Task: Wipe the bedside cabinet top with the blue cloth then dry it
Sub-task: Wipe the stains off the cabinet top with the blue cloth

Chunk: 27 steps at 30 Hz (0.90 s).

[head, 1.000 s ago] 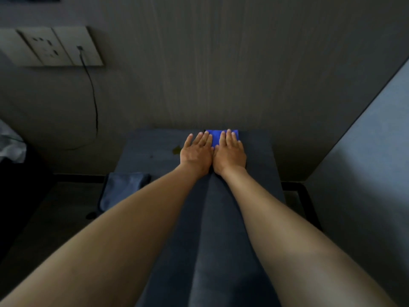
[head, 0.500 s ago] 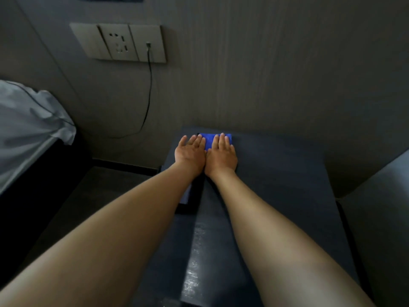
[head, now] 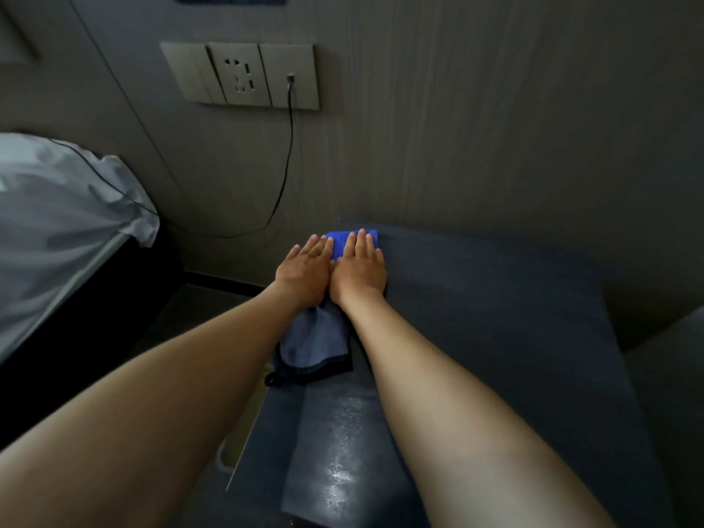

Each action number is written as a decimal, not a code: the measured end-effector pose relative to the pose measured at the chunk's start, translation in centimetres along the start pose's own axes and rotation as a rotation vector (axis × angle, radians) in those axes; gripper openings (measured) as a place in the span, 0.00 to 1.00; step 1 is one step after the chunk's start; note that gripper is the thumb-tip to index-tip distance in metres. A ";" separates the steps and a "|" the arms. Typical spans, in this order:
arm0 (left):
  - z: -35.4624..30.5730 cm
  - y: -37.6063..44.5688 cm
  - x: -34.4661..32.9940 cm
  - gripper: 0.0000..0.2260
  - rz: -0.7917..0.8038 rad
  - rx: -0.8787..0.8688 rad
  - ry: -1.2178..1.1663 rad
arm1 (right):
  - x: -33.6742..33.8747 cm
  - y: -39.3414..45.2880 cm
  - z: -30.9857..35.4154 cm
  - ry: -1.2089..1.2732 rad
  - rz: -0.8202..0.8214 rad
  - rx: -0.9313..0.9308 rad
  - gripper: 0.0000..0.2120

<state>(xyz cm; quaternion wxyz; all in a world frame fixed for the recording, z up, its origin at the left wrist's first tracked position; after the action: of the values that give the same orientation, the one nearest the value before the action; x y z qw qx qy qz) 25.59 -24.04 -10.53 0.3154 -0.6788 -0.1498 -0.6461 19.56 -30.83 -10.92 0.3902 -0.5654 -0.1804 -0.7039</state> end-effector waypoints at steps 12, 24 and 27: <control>-3.8 5.2 1.2 0.25 -0.031 -0.039 -0.005 | 2.2 4.1 -4.5 0.010 -0.037 -0.034 0.30; -17.8 6.4 1.9 0.27 -0.035 -0.145 0.252 | 5.8 2.1 -17.9 -0.014 -0.117 -0.147 0.31; -22.8 6.2 2.1 0.27 -0.036 -0.173 0.241 | 6.9 0.7 -22.7 0.003 -0.144 -0.174 0.32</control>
<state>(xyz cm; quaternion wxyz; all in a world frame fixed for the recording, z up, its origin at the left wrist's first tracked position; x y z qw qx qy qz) 11.75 -43.31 -10.73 0.2598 -0.6180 -0.0667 -0.7390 4.83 -49.41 -11.27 0.2882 -0.5819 -0.1582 -0.7439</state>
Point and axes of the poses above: each hand's wrist, its own y-axis towards the middle knuckle, its own x-axis out of the back of the hand, z = x × y, the point moved 7 cm from there along y, towards the middle knuckle, and after that the axes turned 2 degrees about y, right-handed, at the moved point
